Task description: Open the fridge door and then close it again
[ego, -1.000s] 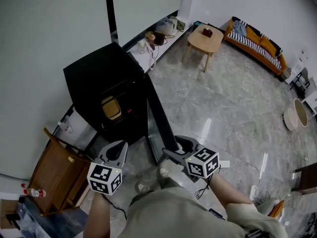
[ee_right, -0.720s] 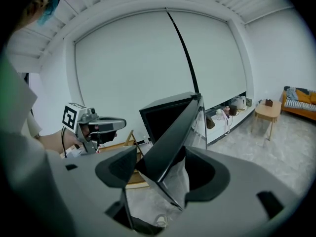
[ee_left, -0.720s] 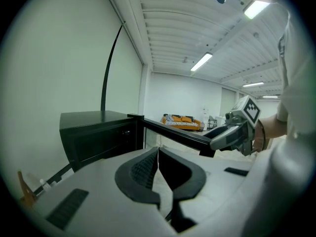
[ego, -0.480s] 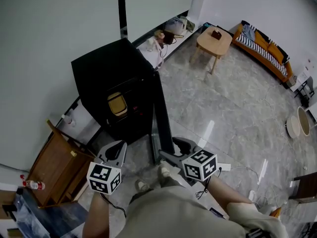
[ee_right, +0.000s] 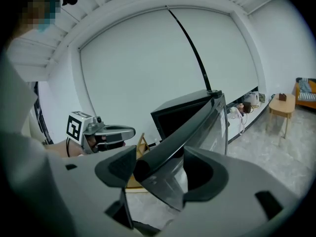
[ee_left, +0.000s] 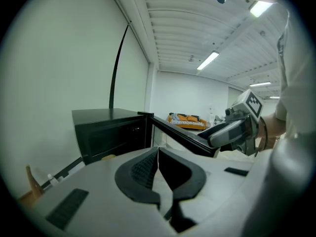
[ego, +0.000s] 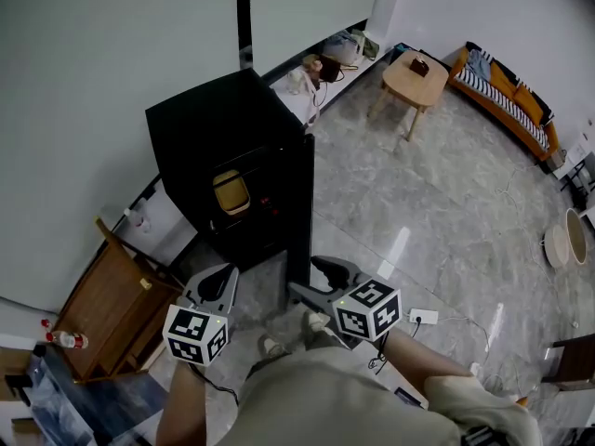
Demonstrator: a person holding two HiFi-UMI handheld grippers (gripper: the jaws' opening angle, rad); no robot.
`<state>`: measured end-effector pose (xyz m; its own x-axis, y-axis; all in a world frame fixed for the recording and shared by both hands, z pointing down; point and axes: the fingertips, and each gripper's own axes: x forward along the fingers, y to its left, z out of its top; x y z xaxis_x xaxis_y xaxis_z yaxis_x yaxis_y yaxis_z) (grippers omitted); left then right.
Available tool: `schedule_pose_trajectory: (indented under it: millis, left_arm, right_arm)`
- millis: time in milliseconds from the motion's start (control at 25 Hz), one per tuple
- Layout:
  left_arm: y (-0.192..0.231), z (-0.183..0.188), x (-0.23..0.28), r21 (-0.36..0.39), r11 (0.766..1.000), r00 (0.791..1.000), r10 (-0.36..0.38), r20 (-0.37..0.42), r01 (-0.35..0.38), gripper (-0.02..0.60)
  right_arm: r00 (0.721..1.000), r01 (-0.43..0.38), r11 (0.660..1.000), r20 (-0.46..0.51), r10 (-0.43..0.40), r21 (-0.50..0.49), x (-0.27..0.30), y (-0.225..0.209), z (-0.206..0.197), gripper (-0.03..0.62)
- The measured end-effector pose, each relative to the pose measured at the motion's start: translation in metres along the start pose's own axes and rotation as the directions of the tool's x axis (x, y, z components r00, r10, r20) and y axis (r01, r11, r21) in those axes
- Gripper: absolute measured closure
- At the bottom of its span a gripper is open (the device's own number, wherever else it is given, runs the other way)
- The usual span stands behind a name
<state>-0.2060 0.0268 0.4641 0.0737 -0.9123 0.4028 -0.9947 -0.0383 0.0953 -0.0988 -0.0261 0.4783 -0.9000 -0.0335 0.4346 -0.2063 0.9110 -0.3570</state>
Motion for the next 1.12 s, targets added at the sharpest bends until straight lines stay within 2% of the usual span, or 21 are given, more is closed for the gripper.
schedule_pose_trajectory:
  millis: [320,760,1120]
  left_arm:
    - [0.023,-0.005,-0.013,-0.025,0.998,0.999,0.051,0.001,-0.051,0.574]
    - [0.068,-0.005,-0.041,-0.055,0.987,0.988,0.153,0.022,-0.151,0.574]
    - [0.091,-0.002,-0.053,-0.076,0.978,0.979,0.199,0.039,-0.196,0.574]
  right_arm:
    - [1.000,-0.022,0.999,-0.020,0.021,-0.048,0.037,0.018,0.009,0.309]
    - [0.999,-0.021,1.000,-0.026,0.021,-0.006,0.086,0.033,0.025,0.318]
    - [1.000,-0.014,1.000,0.000,0.014,0.027,0.121,0.039,0.040,0.327]
